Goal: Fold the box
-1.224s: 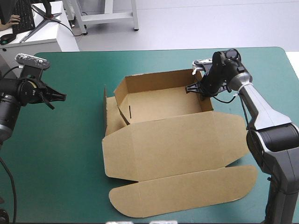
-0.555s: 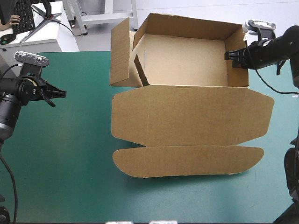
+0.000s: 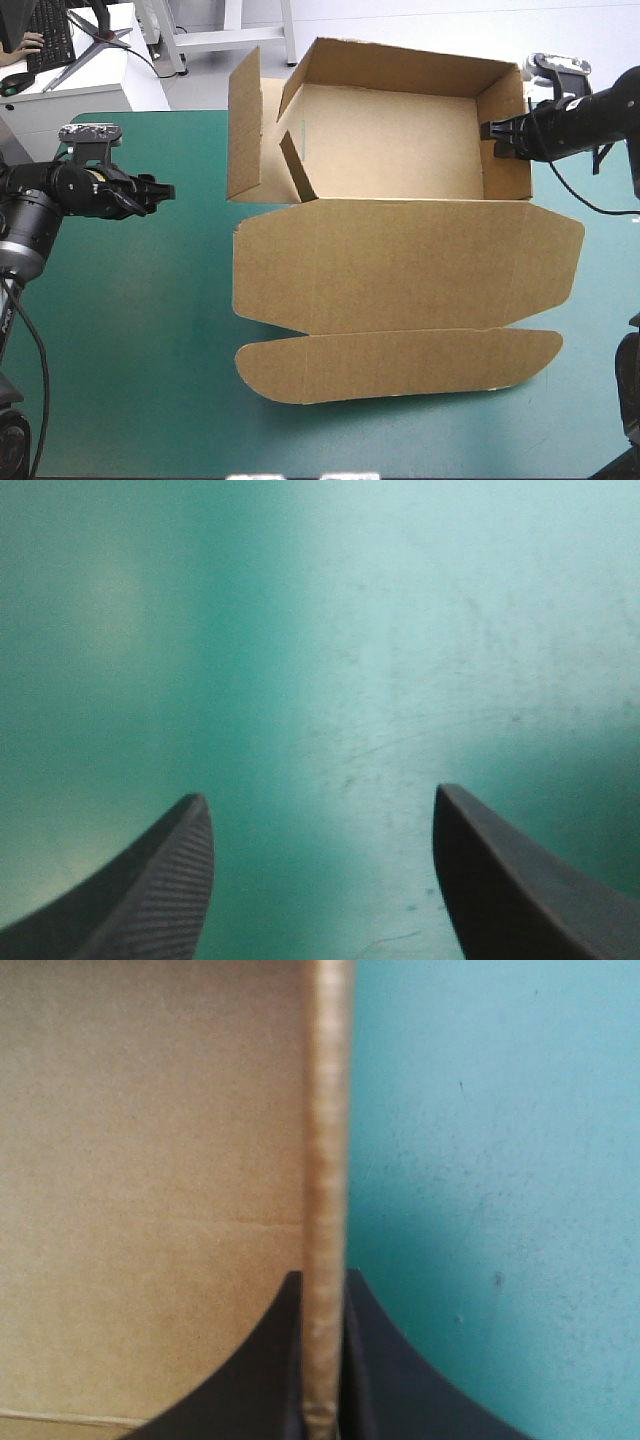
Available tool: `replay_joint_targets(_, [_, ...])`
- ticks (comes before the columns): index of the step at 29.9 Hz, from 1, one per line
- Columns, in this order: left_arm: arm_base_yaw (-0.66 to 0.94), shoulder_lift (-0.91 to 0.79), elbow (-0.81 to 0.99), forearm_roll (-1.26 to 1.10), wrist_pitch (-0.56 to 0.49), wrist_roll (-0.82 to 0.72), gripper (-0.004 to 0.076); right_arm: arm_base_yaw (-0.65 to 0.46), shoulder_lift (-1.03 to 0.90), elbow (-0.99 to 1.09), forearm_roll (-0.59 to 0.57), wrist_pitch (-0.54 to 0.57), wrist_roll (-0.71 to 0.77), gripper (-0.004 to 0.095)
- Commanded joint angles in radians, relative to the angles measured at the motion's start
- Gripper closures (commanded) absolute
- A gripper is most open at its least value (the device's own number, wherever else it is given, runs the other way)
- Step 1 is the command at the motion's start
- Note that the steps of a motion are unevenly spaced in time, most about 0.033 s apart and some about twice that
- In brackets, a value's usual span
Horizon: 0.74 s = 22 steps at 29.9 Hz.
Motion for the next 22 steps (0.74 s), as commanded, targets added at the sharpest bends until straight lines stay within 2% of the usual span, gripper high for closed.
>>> replay_joint_targets(1, [0.004, -0.007, -0.030, -0.180, -0.060, -0.012, 0.0264, -0.008, -0.053, 0.033, 0.081, 0.010, -0.028, 0.0928])
replay_joint_targets(4, [0.004, 0.025, -0.030, -0.325, -0.058, 0.000, 0.0264, -0.008, -0.053, 0.048, 0.134, 0.010, -0.060, 0.0928])
replay_joint_targets(11, [0.004, 0.050, -0.030, -0.691, -0.060, 0.211, 0.0265, -0.008, -0.042, 0.048, 0.143, 0.009, -0.083, 0.0928])
replay_joint_targets(22, [0.004, 0.050, -0.030, -0.990, 0.034, 0.429, 0.0265, -0.001, 0.009, 0.049, 0.170, -0.012, -0.083, 0.0928])
